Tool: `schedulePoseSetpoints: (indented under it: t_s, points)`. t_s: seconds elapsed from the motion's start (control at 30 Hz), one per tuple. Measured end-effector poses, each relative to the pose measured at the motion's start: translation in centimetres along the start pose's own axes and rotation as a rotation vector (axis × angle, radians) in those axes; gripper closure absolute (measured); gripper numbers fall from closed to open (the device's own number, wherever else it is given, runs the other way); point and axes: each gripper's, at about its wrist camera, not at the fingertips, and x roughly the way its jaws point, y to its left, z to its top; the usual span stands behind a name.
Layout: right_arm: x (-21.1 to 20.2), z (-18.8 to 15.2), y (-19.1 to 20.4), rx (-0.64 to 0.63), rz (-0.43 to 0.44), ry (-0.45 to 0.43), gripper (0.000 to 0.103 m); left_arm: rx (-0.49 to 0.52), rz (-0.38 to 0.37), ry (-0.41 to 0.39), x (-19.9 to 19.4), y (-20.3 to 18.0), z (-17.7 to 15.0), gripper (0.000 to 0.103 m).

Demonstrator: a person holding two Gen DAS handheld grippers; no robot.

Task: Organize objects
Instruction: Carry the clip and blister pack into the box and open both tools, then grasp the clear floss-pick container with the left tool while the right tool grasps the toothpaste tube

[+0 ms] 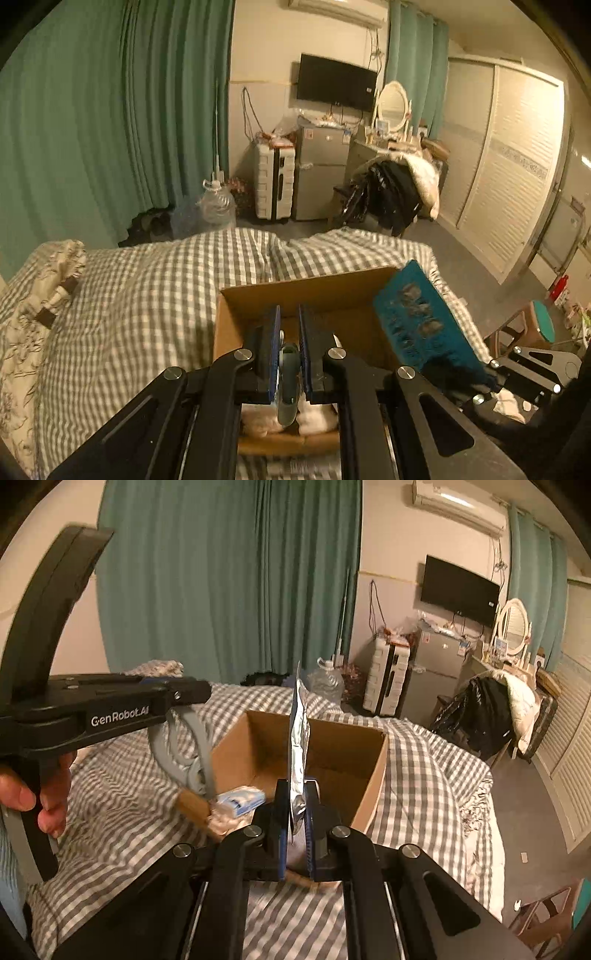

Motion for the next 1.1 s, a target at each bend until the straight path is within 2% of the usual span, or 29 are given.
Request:
schedulePoseSetpoints:
  t_s: [0.07,0.17,0.3,0.33,0.37,0.4,0.43,0.47,0.5,0.6,0.73,0.83,0.9,0.97,1.1]
  points:
    - [2.8,0.0,-0.3,0.0,0.006,0.035,0.096,-0.003,0.005,0.038,3.0,0.3,-0.6,0.093]
    - [6.0,-0.3,-0.5,-0.002,-0.015,0.072,0.096,0.011,0.006,0.077,5.5,0.4,-1.7,0.093]
    - [7.5,-1.3,-0.8,0.012,-0.012,0.08,0.096,0.009,0.016,0.111,6.9,1.0,-2.8,0.09]
    - [7.4,-1.6,-0.9,0.015,-0.009,0.076,0.096,0.001,0.019,0.118,6.9,1.2,-2.8,0.084]
    - [7.2,-1.8,-1.0,0.017,-0.009,0.074,0.095,-0.005,0.024,0.122,6.8,1.3,-3.0,0.07]
    - [7.0,-1.9,-1.0,0.02,-0.014,0.074,0.089,-0.01,0.034,0.125,6.5,1.5,-3.0,0.06]
    - [6.7,-1.9,-1.1,0.022,-0.019,0.071,0.082,-0.015,0.051,0.12,5.9,1.7,-3.0,0.041]
    - [6.2,-1.9,-1.2,0.025,-0.029,0.064,0.067,-0.018,0.064,0.11,5.3,1.8,-3.0,0.035]
    - [5.5,-1.9,-1.2,0.029,-0.037,0.054,0.057,-0.017,0.073,0.096,4.4,1.9,-3.0,0.035]
    - [2.9,-1.8,-1.3,0.037,-0.049,0.028,0.051,-0.01,0.086,0.1,2.2,2.3,-3.5,0.035]
    - [-1.0,-2.3,-1.1,0.034,-0.086,0.006,0.037,-0.016,0.122,0.086,-1.4,2.7,-5.1,0.022]
    - [-3.4,-2.8,-1.0,0.04,-0.109,0.009,0.03,-0.019,0.138,0.088,-3.7,3.0,-6.4,0.021]
    - [-5.1,-3.5,-0.9,0.05,-0.136,0.021,0.024,-0.013,0.151,0.089,-5.2,2.9,-7.5,0.018]
    - [-6.7,-4.3,-1.0,0.062,-0.166,0.033,0.019,-0.005,0.163,0.083,-6.7,2.5,-9.0,0.009]
    - [-9.4,-5.9,-0.6,0.09,-0.192,0.034,0.008,0.005,0.169,0.07,-9.3,1.8,-12.3,0.008]
